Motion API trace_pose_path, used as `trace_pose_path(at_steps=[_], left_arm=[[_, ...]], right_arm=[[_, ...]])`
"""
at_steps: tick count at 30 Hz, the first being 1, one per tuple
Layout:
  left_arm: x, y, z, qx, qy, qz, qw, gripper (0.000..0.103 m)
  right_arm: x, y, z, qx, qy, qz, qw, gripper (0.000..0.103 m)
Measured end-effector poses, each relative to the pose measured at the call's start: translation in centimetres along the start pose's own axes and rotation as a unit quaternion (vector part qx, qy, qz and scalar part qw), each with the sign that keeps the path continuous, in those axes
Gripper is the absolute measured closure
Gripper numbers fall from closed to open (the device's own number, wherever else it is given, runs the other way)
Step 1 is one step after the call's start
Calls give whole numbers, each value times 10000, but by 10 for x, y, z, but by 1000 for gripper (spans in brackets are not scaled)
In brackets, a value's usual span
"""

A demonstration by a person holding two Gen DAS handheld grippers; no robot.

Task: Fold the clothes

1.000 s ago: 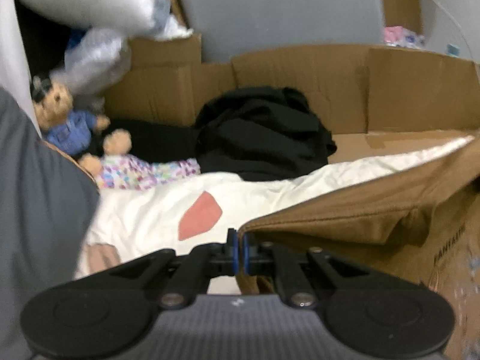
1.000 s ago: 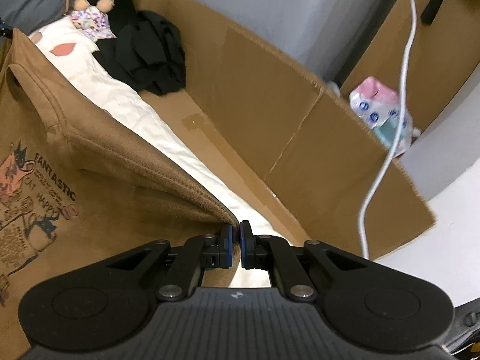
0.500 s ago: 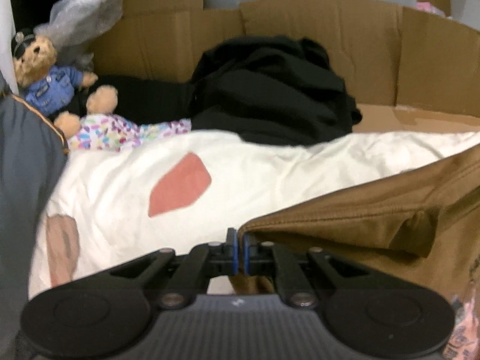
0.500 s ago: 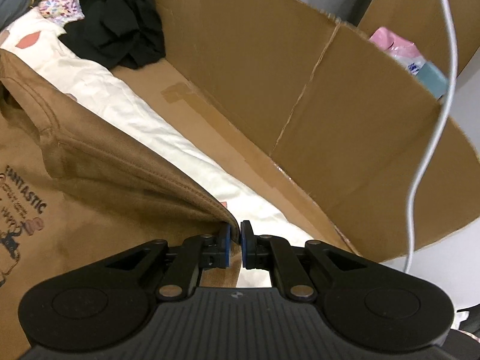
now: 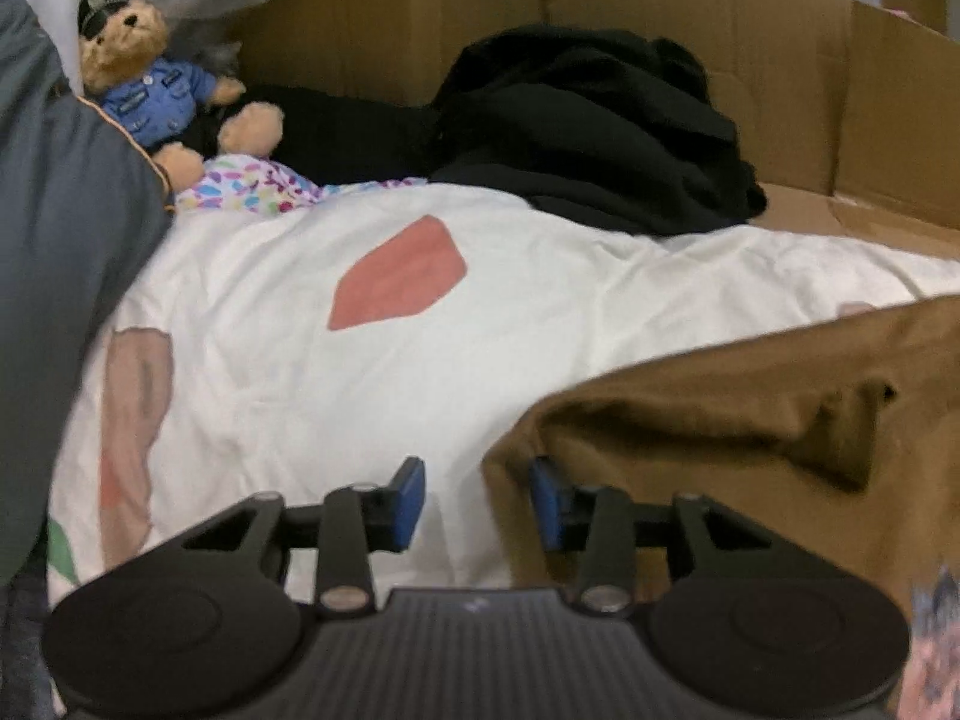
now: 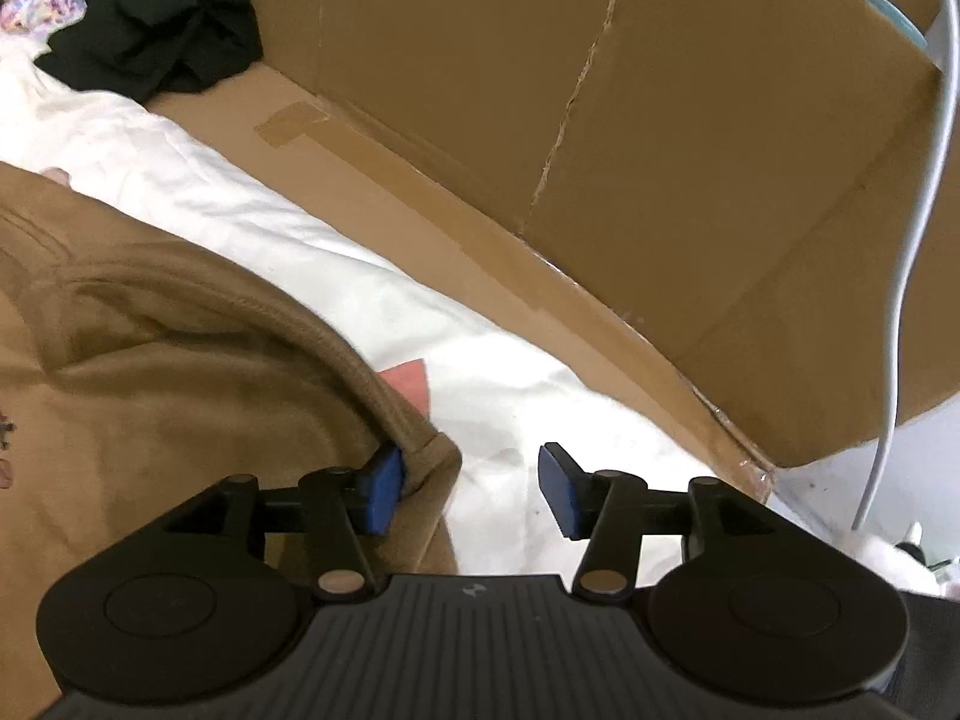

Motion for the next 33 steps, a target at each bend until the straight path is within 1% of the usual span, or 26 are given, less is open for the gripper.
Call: trace_pose_path(at_steps=[1, 3, 6, 8, 12, 15, 17, 19, 22, 23, 24, 27, 30, 31, 33], left_arm=[[9, 1, 1, -93, -6, 84, 9999, 64], [16, -1, 5, -164, 34, 127, 9998, 66], [31, -7, 16, -414, 209, 310, 9984, 66], [40, -16, 30, -715, 290, 444, 9960, 66], [45, -27, 48, -997, 433, 574, 9924, 66], [46, -32, 63, -1240, 642, 657, 9880, 66], [44, -32, 73, -1413, 693, 697, 9851, 66], [35, -29, 87, -1717, 775, 681, 9797, 66], [25, -25, 100, -2080, 743, 714, 9727, 66], [23, -25, 104, -2177, 725, 753, 9704, 66], [23, -24, 104, -2203, 726, 763, 9697, 66], [16, -27, 113, -2462, 695, 876, 9628, 66], [7, -31, 122, -2620, 780, 922, 9575, 66], [2, -30, 128, -2744, 825, 916, 9537, 61], [-2, -28, 131, -2811, 871, 813, 9522, 56]], right_arm=[[5, 1, -2, 53, 14, 38, 10000, 48], [16, 1, -6, 123, 17, 166, 9998, 48], [31, -5, -18, 215, -108, 433, 9988, 48], [42, -7, -25, 325, -205, 605, 9974, 48], [53, -10, -44, 579, -315, 780, 9948, 48], [56, -14, -57, 738, -493, 897, 9920, 48], [58, -19, -67, 902, -599, 1004, 9890, 48], [56, -25, -79, 1096, -606, 1109, 9859, 48], [54, -30, -96, 1497, -673, 1244, 9786, 48], [54, -30, -100, 1546, -686, 1261, 9775, 48], [52, -30, -103, 1608, -705, 1272, 9762, 48], [45, -33, -115, 1862, -812, 1279, 9708, 49], [39, -35, -126, 2159, -736, 1341, 9643, 49], [36, -36, -130, 2293, -674, 1362, 9614, 49], [30, -36, -137, 2495, -577, 1372, 9569, 49]])
Point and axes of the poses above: each gripper's, at about its wrist camera, not at the fingertips, and x roughly against the way its jaws point, z to its right, y to its underside, the point moved 4 cm from there along -x, roughly the way its jaws point
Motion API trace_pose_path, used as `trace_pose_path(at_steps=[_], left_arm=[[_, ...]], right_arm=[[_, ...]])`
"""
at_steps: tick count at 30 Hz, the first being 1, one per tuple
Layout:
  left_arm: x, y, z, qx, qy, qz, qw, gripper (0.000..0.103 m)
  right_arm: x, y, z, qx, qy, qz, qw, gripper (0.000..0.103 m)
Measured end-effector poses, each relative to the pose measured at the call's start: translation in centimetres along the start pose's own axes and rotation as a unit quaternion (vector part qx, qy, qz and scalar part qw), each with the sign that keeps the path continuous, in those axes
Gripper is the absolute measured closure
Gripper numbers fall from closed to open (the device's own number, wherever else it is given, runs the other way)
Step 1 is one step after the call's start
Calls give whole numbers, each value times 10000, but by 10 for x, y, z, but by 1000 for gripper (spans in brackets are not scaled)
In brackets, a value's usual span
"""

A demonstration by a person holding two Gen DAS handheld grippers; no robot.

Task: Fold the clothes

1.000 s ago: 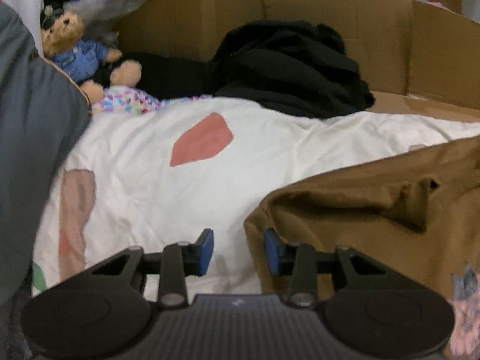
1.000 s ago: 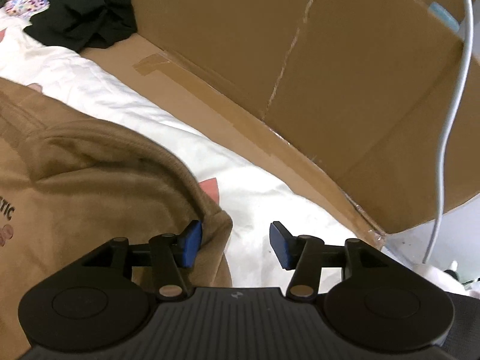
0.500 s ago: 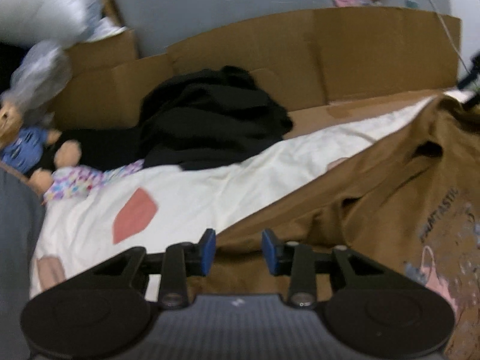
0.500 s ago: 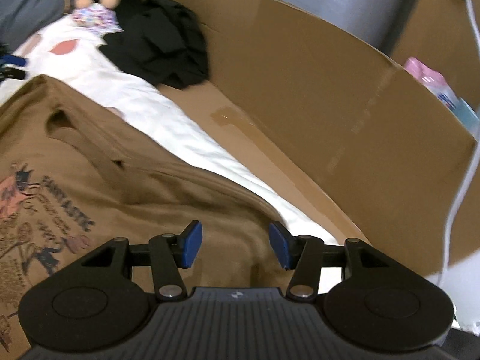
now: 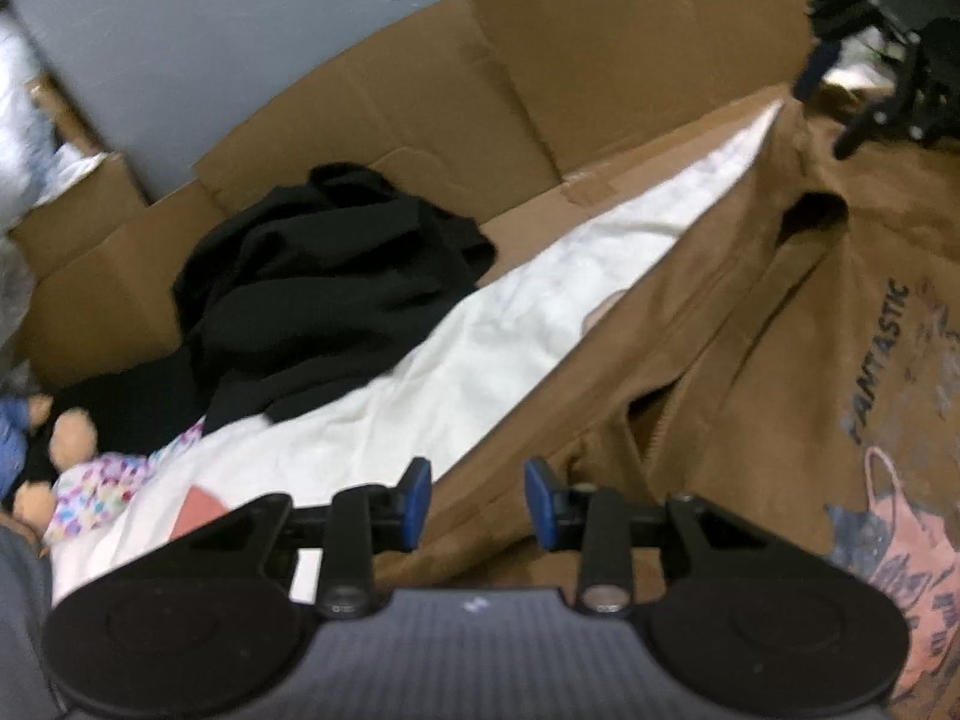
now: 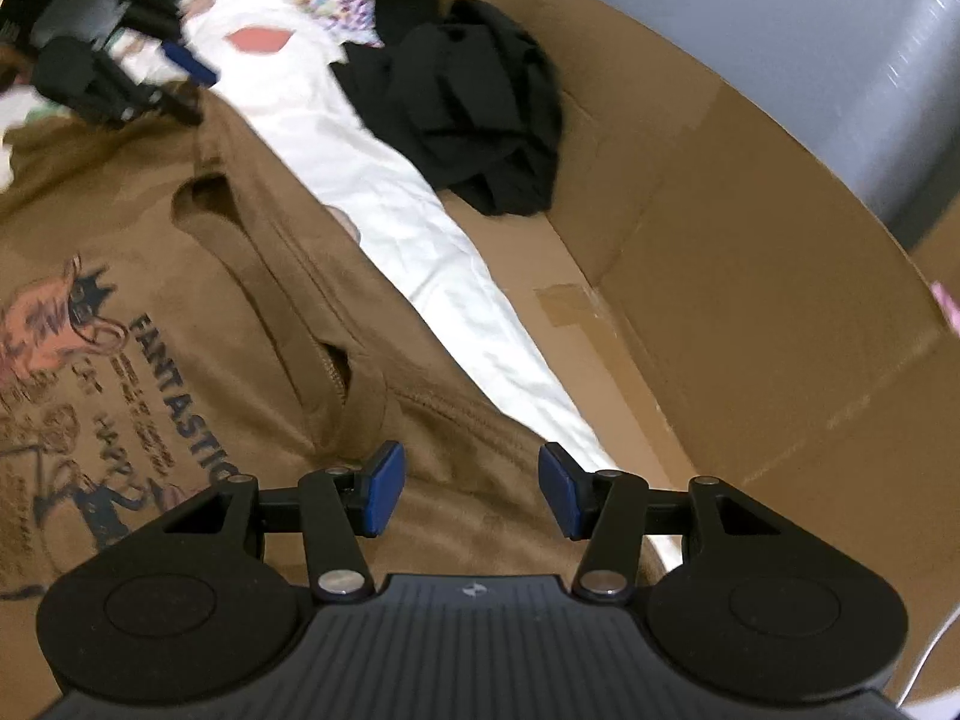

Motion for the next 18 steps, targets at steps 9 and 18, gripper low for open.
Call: trace_pose_path(at_steps=[9, 18], left_arm=[[-21, 9, 16, -510, 78, 38, 9987, 48], [-25, 8, 14, -197, 269, 258, 9991, 99]], right_arm=[[-21, 1, -10, 468, 304, 86, 9984, 48], [-36, -1, -18, 877, 164, 182, 9959, 68]])
Point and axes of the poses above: each gripper's, at about its wrist camera, not at the fingertips, and x roughly against the way its jaws point, z to its right, y to its underside, the point moved 4 cm from there along -x, roughly the way its jaws point
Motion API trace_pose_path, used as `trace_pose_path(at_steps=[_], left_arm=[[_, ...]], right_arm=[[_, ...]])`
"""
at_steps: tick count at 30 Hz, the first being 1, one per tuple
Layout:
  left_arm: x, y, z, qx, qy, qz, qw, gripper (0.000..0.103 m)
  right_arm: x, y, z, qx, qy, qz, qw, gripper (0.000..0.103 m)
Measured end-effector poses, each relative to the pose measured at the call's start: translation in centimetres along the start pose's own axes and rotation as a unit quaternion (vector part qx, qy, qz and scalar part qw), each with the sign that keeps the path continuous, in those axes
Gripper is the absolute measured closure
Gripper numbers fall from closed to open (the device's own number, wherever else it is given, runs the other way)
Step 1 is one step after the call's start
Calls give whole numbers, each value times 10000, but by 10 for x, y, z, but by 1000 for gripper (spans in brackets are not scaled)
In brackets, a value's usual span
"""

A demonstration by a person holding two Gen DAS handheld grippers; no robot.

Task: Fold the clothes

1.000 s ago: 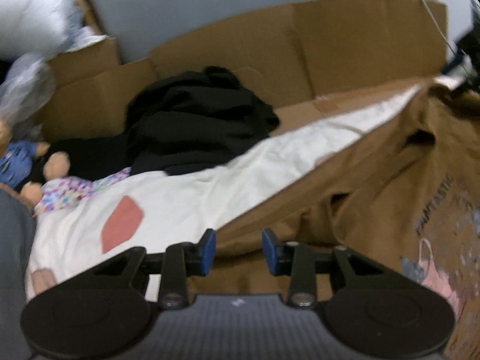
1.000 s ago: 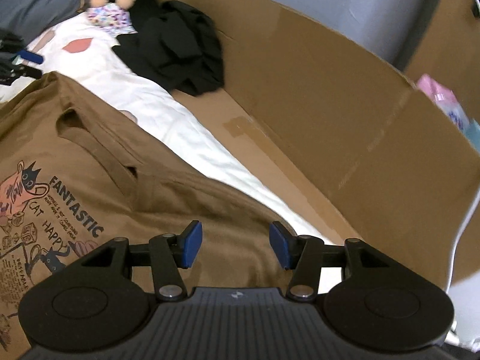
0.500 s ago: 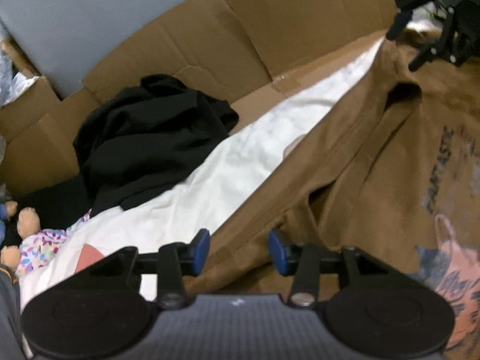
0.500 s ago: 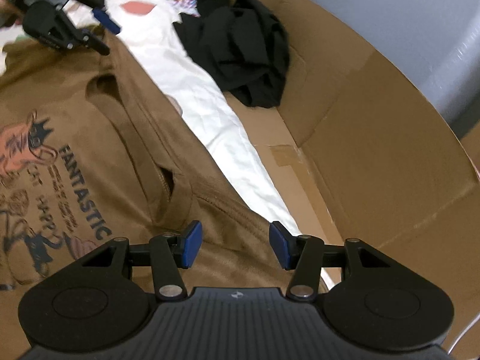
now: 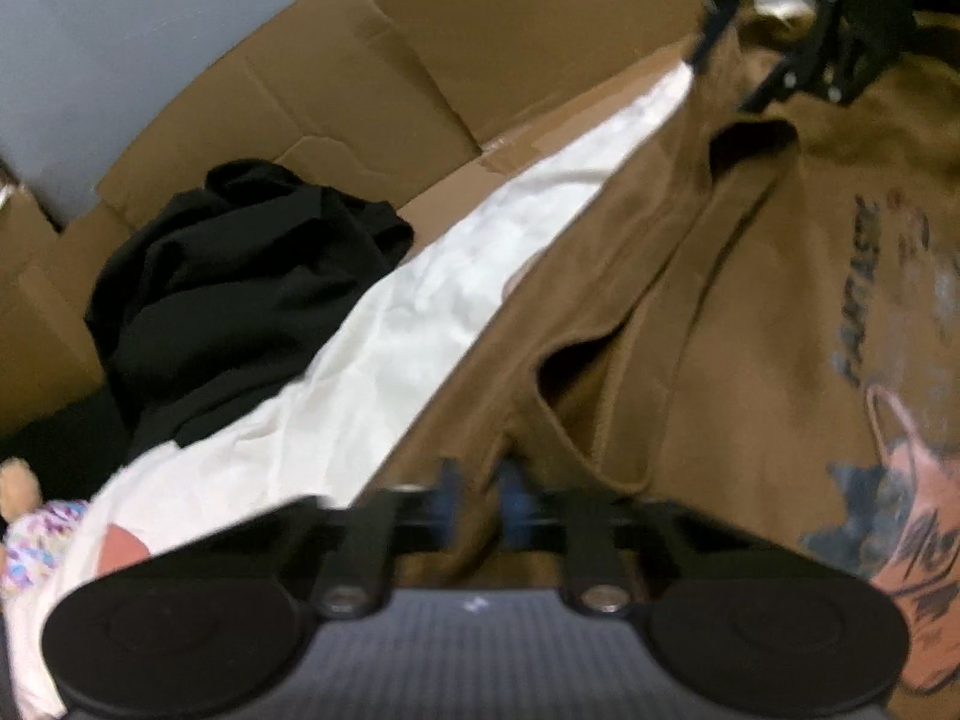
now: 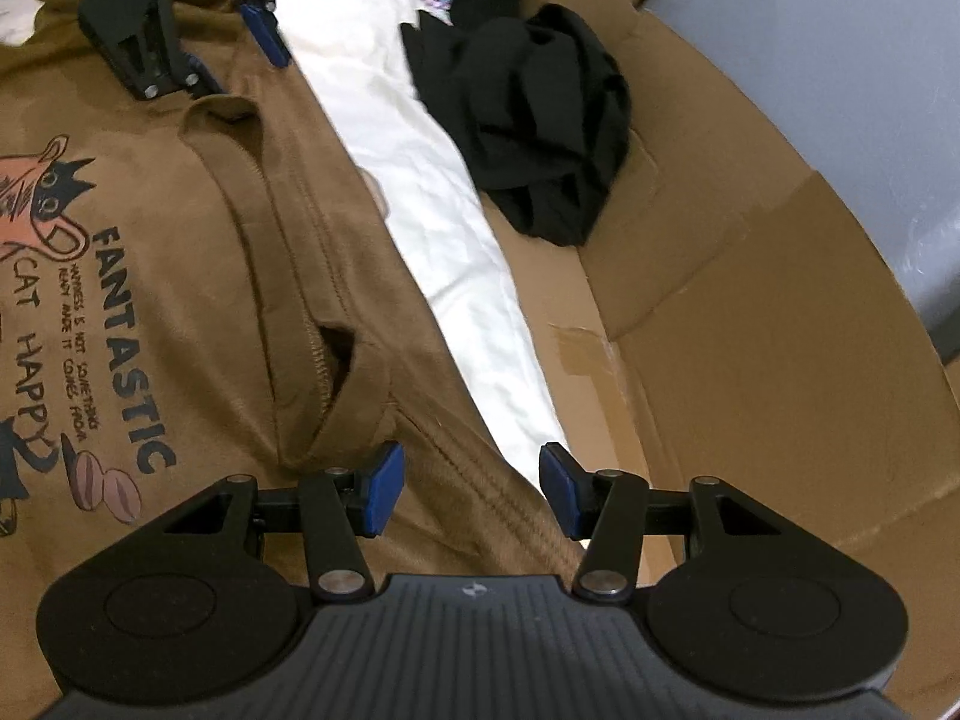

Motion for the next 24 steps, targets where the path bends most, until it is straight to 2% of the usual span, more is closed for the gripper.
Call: trace_pose_path(at_steps=[1, 4, 8, 9, 12, 16, 17, 19, 21, 24], left_arm=[[1, -2, -7, 228, -28, 108, 9997, 99], [-1, -6, -30, 1109, 44, 275, 9934, 99], [-12, -14, -44, 1632, 47, 284, 9862, 99], [-14, -15, -45, 1669, 48, 273, 9856, 99], [-31, -21, -59, 1993, 74, 118, 9798, 99], [-50, -20, -80, 2609, 51, -184, 9652, 97], [-51, -19, -81, 2631, 11, -236, 9645, 93], [-51, -19, -80, 2619, -156, -293, 9645, 72], [-46, -20, -77, 2509, -390, -206, 9670, 59], [-30, -17, -73, 2471, -483, 1, 9678, 57]], right_arm=[[-1, 0, 2, -78, -50, -2, 10000, 89], [-2, -1, 15, -585, -184, 2, 9981, 102], [-3, -2, 39, -1421, -188, 117, 9896, 102], [-5, -1, 49, -1805, -215, 134, 9832, 102], [-14, 0, 66, -2417, -220, 103, 9700, 102], [-31, -4, 78, -2665, -41, 8, 9638, 102], [-35, -5, 80, -2739, 21, -33, 9618, 102], [-42, -3, 86, -2888, 320, -145, 9567, 102], [-47, 3, 94, -3113, 580, -279, 9481, 100], [-41, 10, 99, -3407, 594, -276, 9379, 99]])
Point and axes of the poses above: each gripper's, at about its wrist camera, not at the fingertips, and x roughly against the way its jaws point, z to its right, y to its underside, the point moved 4 cm from there along -x, roughly the way its jaws point
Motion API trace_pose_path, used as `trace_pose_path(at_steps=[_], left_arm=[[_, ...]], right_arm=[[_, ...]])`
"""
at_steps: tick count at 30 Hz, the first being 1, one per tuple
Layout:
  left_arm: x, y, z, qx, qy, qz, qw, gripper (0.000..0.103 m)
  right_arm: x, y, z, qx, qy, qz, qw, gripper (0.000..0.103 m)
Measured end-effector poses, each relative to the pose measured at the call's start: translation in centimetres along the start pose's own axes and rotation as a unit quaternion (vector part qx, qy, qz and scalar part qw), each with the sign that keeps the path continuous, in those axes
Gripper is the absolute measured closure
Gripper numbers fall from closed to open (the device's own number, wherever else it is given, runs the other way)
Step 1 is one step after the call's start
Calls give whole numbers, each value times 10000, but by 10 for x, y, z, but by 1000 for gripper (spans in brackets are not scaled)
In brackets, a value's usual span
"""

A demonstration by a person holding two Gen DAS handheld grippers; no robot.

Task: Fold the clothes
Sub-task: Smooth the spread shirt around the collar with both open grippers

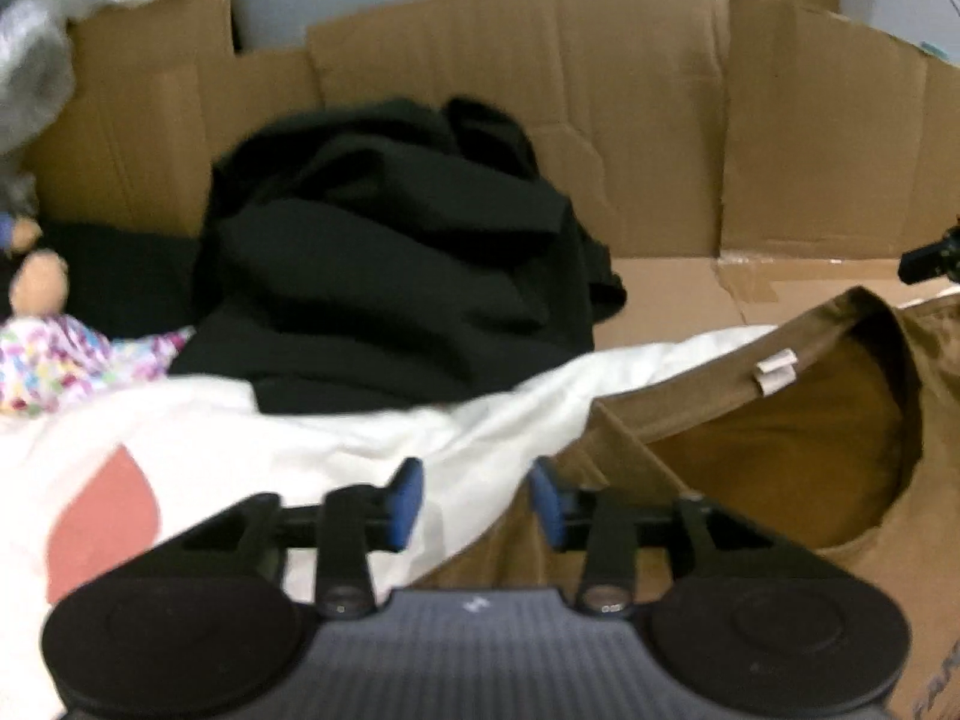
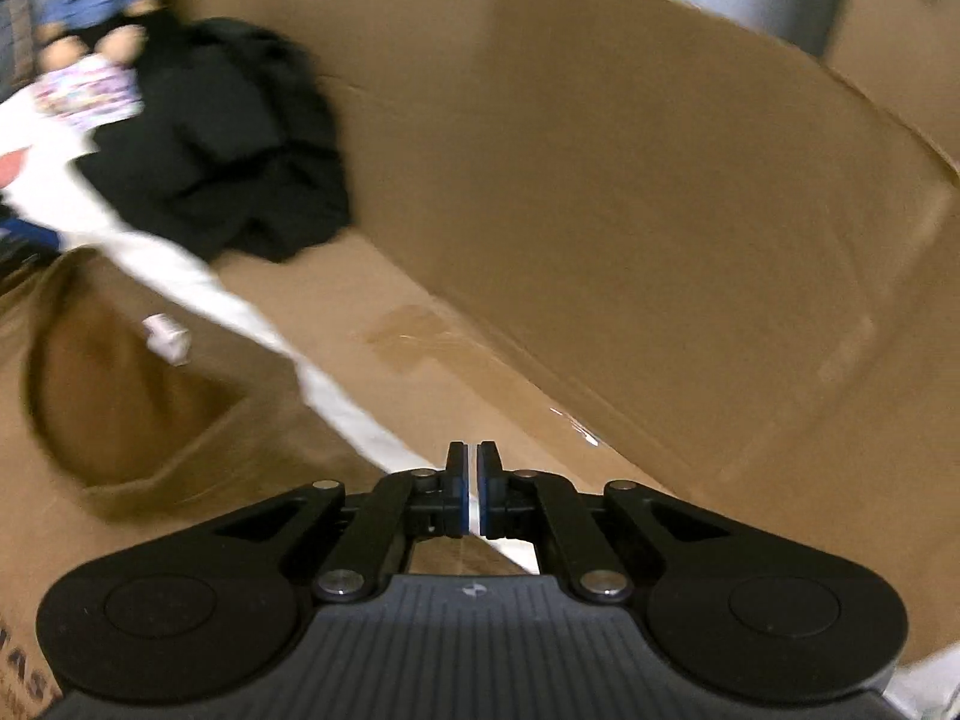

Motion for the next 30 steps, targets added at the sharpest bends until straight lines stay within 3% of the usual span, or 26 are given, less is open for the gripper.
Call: trace_pose_path(at_steps=[6, 13, 23, 30], left_arm=[[25, 1, 19, -71, 508, 371, 9980, 58], [59, -2, 73, -671, 1036, 438, 9914, 58], [109, -12, 118, -924, 1180, 436, 9877, 57], [135, -20, 149, -1029, 1122, 468, 9872, 56]], right_arm=[[16, 9, 2, 47, -382, -44, 9993, 99], [50, 11, 8, -53, -629, -222, 9978, 97], [135, 41, 32, 612, -517, -354, 9962, 90], [187, 77, 68, 261, -366, -515, 9977, 90]])
Point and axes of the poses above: each gripper's, at about its wrist camera, not at the fingertips, and x roughly against the way its jaws point, z to its right, y to its underside, the point moved 4 cm from there along -x, roughly the way its jaws point
